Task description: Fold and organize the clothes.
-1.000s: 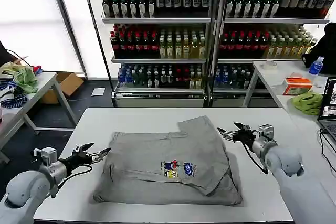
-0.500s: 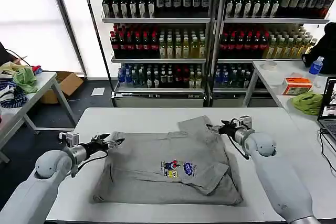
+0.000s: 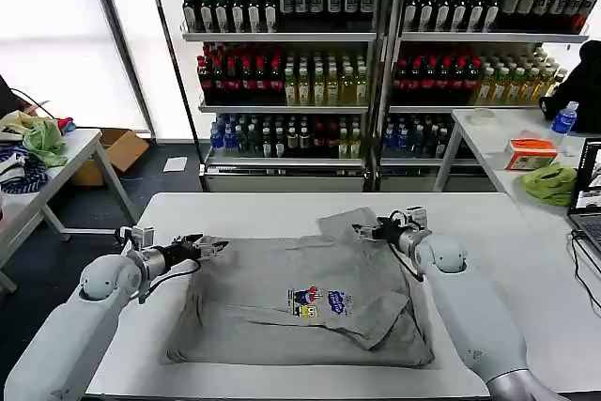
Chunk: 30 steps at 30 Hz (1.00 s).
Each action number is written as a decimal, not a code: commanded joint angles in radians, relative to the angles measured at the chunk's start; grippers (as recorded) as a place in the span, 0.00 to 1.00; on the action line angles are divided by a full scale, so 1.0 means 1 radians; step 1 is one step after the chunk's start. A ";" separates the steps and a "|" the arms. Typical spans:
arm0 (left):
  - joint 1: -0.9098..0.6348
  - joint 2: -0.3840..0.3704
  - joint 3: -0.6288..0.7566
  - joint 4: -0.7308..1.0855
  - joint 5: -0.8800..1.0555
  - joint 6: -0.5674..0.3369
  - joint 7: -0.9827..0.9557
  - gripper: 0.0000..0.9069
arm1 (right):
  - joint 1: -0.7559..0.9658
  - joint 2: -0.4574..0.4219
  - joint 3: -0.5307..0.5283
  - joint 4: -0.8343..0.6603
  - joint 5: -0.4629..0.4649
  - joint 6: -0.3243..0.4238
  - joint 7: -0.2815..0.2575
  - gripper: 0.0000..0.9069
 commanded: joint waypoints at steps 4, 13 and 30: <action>-0.019 -0.005 0.024 0.041 0.011 -0.001 0.006 1.00 | 0.014 0.021 -0.010 -0.030 -0.010 -0.013 -0.004 0.40; 0.034 -0.014 0.015 0.013 0.034 0.005 0.024 0.01 | 0.016 0.015 -0.014 -0.028 0.002 -0.016 -0.005 0.00; 0.017 -0.043 -0.011 0.055 0.021 -0.037 0.005 0.01 | 0.017 0.023 -0.012 -0.022 0.042 -0.017 0.009 0.00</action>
